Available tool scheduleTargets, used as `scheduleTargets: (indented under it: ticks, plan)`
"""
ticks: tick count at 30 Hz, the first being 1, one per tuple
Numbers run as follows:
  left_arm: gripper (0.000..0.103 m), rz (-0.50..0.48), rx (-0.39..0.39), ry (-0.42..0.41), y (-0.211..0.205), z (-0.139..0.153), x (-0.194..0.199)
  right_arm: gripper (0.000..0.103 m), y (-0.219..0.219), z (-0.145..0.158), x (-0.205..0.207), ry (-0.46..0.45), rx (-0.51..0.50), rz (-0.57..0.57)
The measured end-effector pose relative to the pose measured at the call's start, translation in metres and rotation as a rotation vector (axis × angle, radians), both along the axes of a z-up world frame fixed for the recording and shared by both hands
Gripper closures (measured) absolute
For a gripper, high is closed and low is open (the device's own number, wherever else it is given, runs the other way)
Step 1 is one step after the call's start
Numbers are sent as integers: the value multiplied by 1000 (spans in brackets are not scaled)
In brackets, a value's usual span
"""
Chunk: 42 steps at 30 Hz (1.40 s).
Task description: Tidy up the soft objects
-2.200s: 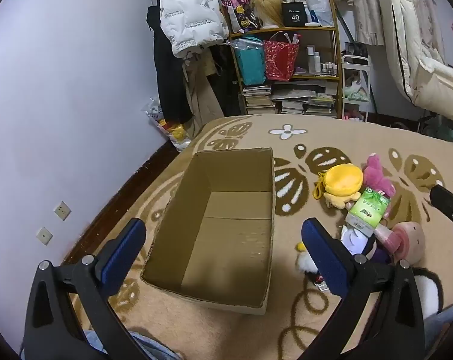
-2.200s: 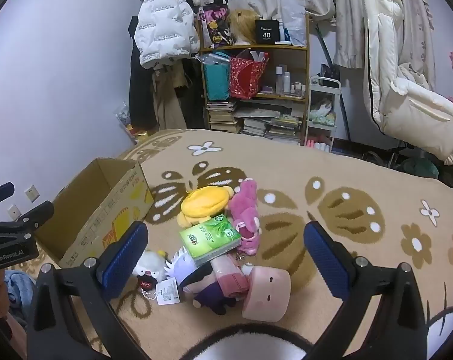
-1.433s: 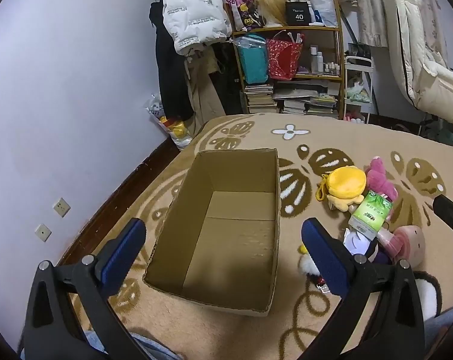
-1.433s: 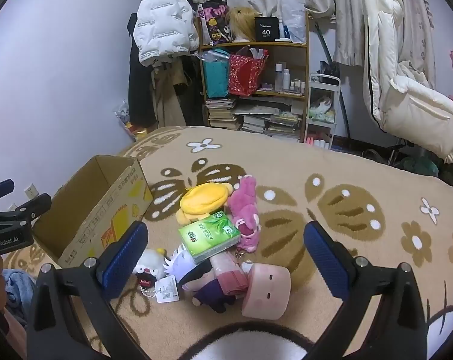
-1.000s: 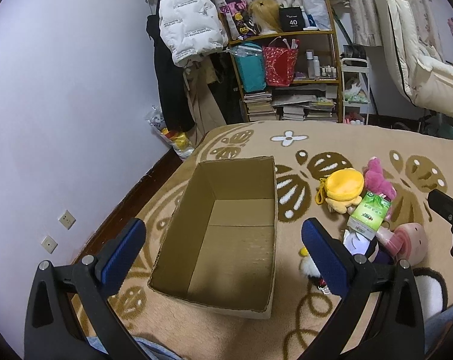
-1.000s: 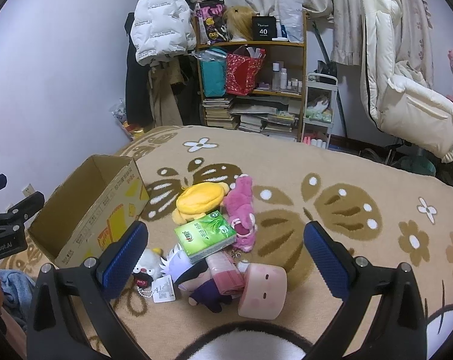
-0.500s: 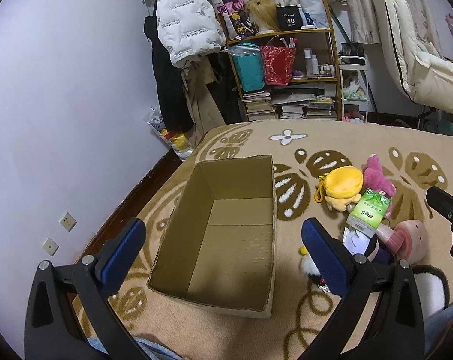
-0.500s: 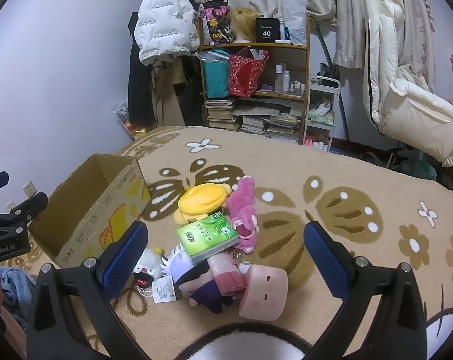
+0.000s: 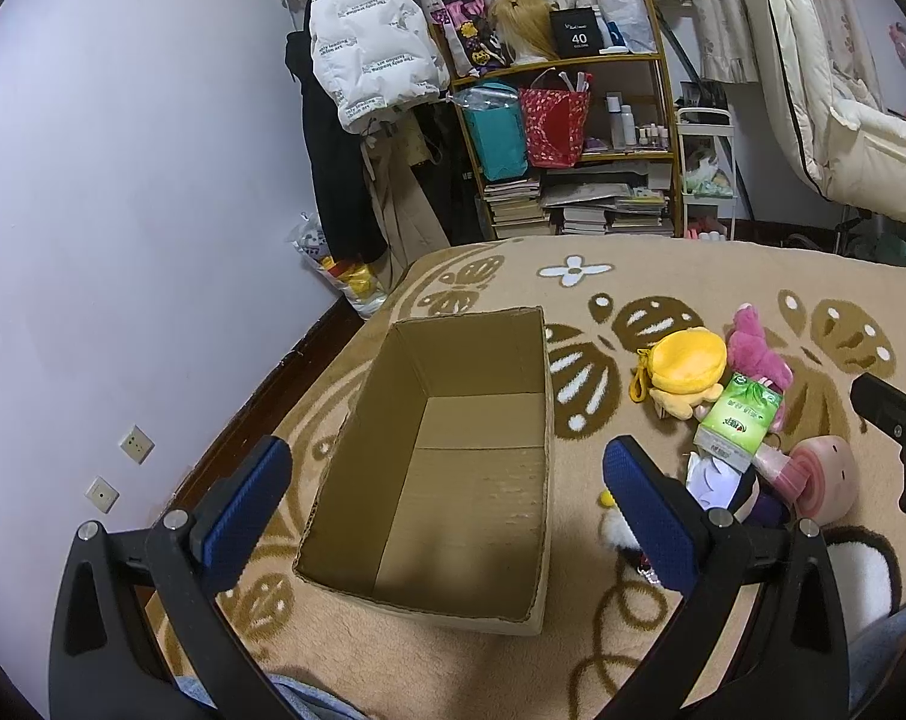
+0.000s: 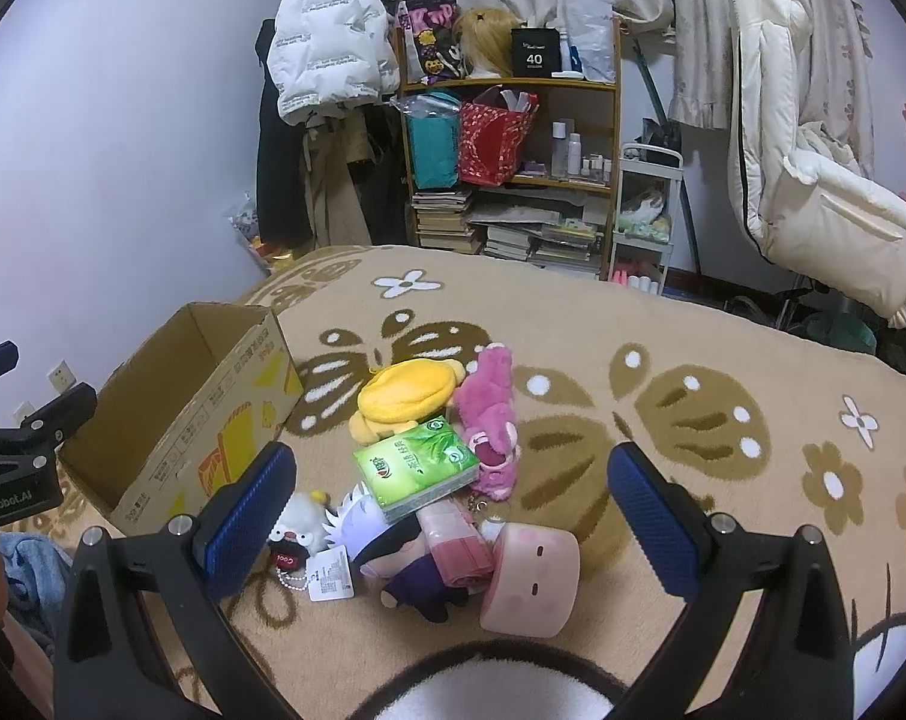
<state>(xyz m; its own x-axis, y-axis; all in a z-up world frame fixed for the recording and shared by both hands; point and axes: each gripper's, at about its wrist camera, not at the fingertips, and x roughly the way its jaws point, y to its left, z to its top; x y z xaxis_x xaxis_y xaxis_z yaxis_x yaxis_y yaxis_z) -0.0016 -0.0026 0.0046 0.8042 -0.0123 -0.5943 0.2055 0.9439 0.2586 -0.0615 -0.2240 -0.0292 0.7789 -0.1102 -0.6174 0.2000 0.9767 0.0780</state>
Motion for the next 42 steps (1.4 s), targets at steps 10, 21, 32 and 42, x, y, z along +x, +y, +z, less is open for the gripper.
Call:
scheduleTargets:
  ticks: [10, 21, 32, 42]
  plan:
    - [1, 3, 1, -7, -1, -1, 0, 0, -3, -2, 0, 9, -1, 3]
    - [1, -1, 12, -1, -2, -7, 1, 0, -3, -2, 0, 11, -1, 4]
    - [1, -7, 20, 4, -4, -9, 1, 0, -4, -3, 1, 13, 0, 4]
    - [1, -37, 28, 52, -16, -18, 1, 0, -9, -13, 4, 45, 25, -6]
